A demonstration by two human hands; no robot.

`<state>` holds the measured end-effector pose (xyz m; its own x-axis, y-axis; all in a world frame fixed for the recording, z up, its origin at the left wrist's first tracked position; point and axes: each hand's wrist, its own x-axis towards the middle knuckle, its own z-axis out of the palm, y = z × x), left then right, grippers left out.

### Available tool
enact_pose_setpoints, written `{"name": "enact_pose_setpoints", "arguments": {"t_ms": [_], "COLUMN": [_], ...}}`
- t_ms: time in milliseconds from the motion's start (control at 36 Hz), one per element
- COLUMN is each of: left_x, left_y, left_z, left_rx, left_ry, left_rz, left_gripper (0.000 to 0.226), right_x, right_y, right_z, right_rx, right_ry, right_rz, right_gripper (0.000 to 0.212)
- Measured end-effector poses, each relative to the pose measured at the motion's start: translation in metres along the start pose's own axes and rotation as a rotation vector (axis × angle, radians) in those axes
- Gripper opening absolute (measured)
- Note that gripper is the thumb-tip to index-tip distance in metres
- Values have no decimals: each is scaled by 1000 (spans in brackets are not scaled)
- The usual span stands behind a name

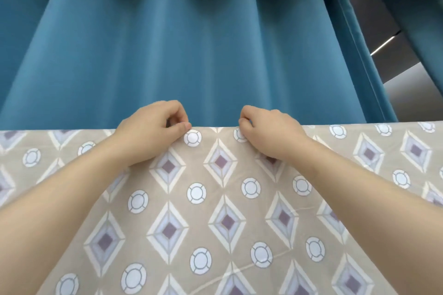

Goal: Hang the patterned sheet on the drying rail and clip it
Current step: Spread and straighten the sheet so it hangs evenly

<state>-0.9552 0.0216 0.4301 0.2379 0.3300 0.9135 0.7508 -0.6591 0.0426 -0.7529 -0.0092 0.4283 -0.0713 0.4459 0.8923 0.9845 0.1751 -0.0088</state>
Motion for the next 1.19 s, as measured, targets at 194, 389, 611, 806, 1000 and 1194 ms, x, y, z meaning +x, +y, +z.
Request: {"name": "enact_pose_setpoints", "arguments": {"t_ms": [194, 389, 611, 806, 1000, 1194], "left_x": [-3, -22, -5, 10, -5, -7], "left_y": [6, -21, -3, 20, 21, 15], "left_z": [1, -16, -40, -49, -47, -48], "left_rx": [-1, -21, -248, -33, 19, 2], "left_ry": [-25, -39, -185, -257, -222, -152], "left_rz": [14, -275, -346, -369, -274, -292], "left_gripper": [17, 20, 24, 18, 22, 35], "right_x": [-7, -5, 3, 21, 1, -6], "right_y": [-29, -33, -41, -40, -36, -55], "right_z": [11, 9, -4, -19, -22, -25], "right_rx": [-35, 73, 61, 88, 81, -29], "right_ry": [10, -22, -97, -194, -114, -93], "right_rz": [-205, -181, -112, -12, -59, -93], "right_gripper": [19, 17, 29, 32, 23, 32]}}
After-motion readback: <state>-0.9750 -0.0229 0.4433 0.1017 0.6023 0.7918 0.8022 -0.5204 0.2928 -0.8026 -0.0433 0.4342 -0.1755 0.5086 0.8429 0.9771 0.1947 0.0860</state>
